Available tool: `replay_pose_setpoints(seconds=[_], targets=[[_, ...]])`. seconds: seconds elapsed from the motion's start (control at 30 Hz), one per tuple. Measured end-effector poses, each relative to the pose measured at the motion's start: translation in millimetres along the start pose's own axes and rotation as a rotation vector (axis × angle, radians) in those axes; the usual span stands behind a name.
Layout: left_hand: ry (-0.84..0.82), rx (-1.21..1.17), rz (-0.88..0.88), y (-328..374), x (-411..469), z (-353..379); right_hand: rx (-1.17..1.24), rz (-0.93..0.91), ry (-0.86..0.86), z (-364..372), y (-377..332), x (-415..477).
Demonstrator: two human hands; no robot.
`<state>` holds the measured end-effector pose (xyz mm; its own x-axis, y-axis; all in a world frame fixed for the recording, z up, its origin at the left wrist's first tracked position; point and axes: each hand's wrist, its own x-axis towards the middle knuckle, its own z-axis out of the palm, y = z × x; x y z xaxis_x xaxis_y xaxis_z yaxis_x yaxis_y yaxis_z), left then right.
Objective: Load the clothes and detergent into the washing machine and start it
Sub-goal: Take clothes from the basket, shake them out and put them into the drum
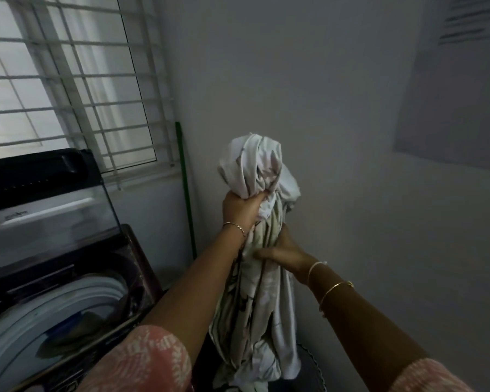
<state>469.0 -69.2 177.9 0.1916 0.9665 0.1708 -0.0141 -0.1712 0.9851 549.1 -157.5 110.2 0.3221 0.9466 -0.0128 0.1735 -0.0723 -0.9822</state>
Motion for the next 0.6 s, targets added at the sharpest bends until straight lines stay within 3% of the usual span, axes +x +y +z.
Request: replay_pose_setpoints(seconds=[0.17,0.3,0.47,0.6], targets=[[-0.001,-0.369,-0.126,35.6,-8.6,14.5,-0.028,-0.187,0.283,11.4,-7.4,29.1],[-0.103,-0.568,-0.332,52.5,-2.0,5.3,0.03,-0.187,0.252,4.1,-15.0,37.2],[-0.228,-0.447,-0.42,69.4,-0.4,-16.8,-0.109,-0.069,0.357,9.3,1.4,30.7],[-0.267,-0.323,-0.429,79.4,12.7,-36.3,-0.049,0.0,0.353,13.6,14.4,15.9]])
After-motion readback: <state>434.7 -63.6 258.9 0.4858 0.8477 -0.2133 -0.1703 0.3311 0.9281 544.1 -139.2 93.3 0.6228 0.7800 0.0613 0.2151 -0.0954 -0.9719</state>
